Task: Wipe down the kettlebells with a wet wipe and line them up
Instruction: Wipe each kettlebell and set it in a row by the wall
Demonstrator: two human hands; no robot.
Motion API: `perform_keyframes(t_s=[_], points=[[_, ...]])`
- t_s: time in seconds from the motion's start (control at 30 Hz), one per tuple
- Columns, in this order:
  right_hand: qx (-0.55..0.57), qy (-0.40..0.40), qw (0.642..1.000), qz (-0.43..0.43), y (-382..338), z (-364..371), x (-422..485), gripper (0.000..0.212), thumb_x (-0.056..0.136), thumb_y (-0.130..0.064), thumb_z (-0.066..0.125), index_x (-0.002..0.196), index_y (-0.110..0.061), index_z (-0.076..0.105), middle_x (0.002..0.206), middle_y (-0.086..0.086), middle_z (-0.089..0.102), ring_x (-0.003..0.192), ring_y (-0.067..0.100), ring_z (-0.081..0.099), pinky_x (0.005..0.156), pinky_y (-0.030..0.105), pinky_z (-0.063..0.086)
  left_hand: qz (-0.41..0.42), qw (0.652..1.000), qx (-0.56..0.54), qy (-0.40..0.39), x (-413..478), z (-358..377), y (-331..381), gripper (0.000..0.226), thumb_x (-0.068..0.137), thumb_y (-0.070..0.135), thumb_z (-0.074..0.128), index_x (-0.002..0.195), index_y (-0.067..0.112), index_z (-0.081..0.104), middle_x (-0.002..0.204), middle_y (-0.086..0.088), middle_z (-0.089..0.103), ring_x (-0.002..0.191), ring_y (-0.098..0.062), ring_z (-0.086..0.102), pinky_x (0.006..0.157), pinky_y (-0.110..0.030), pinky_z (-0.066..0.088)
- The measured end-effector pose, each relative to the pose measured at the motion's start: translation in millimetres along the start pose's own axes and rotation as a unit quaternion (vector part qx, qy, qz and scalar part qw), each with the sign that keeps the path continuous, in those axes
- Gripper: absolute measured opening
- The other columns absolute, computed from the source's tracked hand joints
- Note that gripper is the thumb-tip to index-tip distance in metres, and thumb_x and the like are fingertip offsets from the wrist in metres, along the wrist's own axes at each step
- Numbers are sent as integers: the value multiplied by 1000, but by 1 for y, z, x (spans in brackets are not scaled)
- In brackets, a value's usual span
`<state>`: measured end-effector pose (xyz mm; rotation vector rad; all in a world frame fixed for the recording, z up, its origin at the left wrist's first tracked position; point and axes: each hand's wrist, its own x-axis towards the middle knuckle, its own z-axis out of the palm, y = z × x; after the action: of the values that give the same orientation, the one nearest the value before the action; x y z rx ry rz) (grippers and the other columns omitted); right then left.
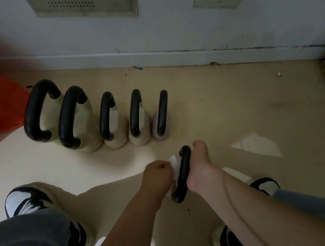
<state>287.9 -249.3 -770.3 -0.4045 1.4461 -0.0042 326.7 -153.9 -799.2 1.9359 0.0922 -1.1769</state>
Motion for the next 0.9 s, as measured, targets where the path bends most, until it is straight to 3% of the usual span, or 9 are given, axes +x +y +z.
perform_keyframes(t_s=[0.1,0.23,0.3,0.4,0.5,0.6,0.8,0.9], points=[[-12,-11,1000,-20,-26,8,6,54,98,-54,42,90,-3,58,91,14,61,83,32,58,78,40,45,13,1000,1,8,12,6,18,21,96,9,52,84,15,68,94,-13,70,90,-30,68,85,-43,58],[-37,-15,998,-40,-62,24,8,49,100,-49,43,89,-3,57,85,13,58,76,29,55,85,38,45,48,999,16,1,31,15,39,20,96,8,52,93,4,71,88,-10,67,84,-25,62,83,-40,55],[-33,-18,998,-46,-83,29,11,43,100,-43,43,82,-7,58,79,11,57,73,29,54,73,36,46,58,998,9,-6,41,16,47,19,95,7,53,93,5,71,87,-7,65,80,-20,59,75,-30,50],[-22,-3,998,-65,-107,39,22,33,99,-31,41,71,-14,46,73,7,47,68,26,48,61,32,41,69,997,5,-18,55,20,54,29,97,13,54,70,16,63,72,-3,57,65,-15,51,63,-23,42],[-53,9,994,-100,-124,49,40,30,96,-26,42,70,-12,50,73,8,52,69,30,52,70,35,45,64,998,9,-25,65,24,59,23,98,16,54,81,14,70,76,-6,61,72,-22,58,68,-29,46],[-91,8,989,-113,-138,55,52,27,92,-24,45,72,-10,55,71,8,55,66,29,54,68,35,45,74,996,21,-35,70,28,63,18,96,12,54,97,7,72,85,-9,65,81,-25,61,73,-31,48],[-157,0,982,-105,-142,56,60,30,103,-20,43,85,-5,62,76,11,58,69,26,56,60,34,45,69,997,-1,-29,74,27,69,28,100,25,55,93,2,70,79,-9,59,74,-23,57,67,-27,44],[-175,-18,972,-154,-139,52,59,25,103,-20,40,85,-16,57,83,6,57,70,22,55,70,36,49,61,998,9,-32,72,22,59,19,94,20,57,78,13,65,75,-6,57,71,-22,55,66,-29,43]])
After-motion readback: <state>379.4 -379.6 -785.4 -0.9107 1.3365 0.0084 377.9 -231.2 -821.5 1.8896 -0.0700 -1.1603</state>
